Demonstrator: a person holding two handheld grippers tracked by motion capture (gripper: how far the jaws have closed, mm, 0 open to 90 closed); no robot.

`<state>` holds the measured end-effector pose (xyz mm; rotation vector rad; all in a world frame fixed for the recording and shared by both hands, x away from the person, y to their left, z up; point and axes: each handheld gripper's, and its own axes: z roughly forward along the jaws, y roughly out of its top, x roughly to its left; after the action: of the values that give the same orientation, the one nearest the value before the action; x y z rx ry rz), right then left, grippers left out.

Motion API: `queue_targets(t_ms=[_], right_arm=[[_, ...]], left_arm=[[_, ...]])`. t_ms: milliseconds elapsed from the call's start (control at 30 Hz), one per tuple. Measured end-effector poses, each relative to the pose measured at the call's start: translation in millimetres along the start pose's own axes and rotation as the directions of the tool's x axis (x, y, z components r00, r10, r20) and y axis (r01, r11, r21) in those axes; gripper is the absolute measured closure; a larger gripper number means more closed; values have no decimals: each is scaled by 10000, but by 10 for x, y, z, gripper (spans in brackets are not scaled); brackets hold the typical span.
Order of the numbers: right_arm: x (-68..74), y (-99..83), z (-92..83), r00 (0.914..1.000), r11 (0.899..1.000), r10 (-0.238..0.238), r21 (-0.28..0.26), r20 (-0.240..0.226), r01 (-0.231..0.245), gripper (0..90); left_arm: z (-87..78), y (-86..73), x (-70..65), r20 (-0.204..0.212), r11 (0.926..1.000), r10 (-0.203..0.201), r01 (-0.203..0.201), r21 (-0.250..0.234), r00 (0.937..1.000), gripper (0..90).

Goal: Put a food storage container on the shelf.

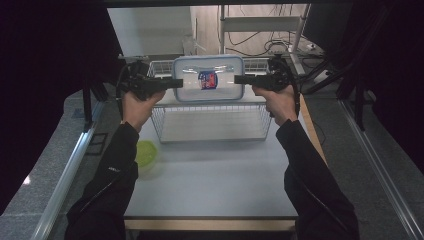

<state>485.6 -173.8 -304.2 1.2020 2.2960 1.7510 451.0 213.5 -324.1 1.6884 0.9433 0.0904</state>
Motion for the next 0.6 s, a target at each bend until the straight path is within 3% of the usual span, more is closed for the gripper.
queue_targets(t_ms=[300,433,600], right_arm=[[-66,-26,24,9995,9993,315,-205,-10,-315,505],[-62,-36,34,9996,9992,284,-267,-93,-286,503],[-68,-37,53,9997,9991,257,-339,-19,-258,482]], left_arm=[[46,1,-37,-346,9994,352,-350,81,9988,472],[76,17,-111,-1005,9952,928,-892,396,9906,411],[78,23,-115,-1313,9936,1088,-1036,458,9854,385]])
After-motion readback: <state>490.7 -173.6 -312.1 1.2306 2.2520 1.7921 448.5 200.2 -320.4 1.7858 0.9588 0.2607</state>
